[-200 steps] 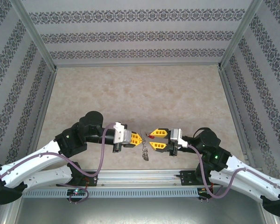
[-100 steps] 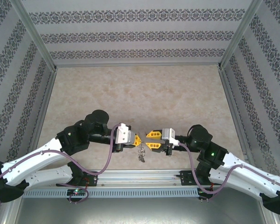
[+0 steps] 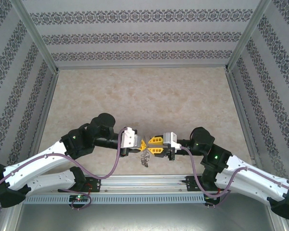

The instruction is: Put the keys on the keyring

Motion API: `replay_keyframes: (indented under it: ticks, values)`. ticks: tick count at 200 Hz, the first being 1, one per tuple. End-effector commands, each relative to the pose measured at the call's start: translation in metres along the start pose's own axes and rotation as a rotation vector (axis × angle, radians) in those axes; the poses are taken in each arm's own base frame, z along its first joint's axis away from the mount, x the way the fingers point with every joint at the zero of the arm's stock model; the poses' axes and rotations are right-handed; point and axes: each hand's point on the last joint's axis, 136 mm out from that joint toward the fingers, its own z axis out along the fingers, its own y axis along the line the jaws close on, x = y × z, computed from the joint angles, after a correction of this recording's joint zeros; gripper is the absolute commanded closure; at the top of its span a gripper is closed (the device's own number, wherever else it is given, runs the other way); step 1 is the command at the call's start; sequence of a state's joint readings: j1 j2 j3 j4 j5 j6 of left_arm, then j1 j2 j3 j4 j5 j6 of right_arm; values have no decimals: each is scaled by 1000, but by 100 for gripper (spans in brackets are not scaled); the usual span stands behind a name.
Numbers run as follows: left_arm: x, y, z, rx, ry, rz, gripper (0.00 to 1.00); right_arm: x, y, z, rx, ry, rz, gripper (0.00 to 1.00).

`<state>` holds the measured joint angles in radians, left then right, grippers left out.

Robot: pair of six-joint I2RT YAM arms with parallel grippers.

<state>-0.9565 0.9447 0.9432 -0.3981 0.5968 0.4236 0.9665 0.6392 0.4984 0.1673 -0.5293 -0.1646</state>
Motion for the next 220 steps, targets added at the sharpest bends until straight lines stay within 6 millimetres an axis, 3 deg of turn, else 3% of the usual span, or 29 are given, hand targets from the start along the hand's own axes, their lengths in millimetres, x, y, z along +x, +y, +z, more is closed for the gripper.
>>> replay_keyframes:
  ticks: [1, 51, 70, 98, 134, 166, 192, 220]
  values:
    - [-18, -3, -4, 11, -35, 49, 100, -20, 3, 0, -19, -44, -31, 78]
    - [-19, -5, -5, 12, -56, 47, 100, -18, 1, 1, -14, -34, -29, 91]
    - [-21, -5, -7, 7, -67, 50, 100, -18, 2, 0, -15, -33, -33, 100]
    - [-25, -4, -9, -11, -102, 54, 100, -21, 5, -4, -19, -50, -46, 100]
    - [-23, -4, -12, -38, -127, 50, 85, -34, 9, -14, -11, -123, -68, 100]
    - [-29, -5, -15, -44, -165, 58, 80, -37, 11, -13, -28, -143, -59, 100]
    - [-34, -7, -15, -24, -187, 58, 67, -41, 11, -12, -37, -174, -52, 100]
    - [-36, -8, -14, -18, -203, 61, 65, -42, 13, -10, -49, -184, -50, 100]
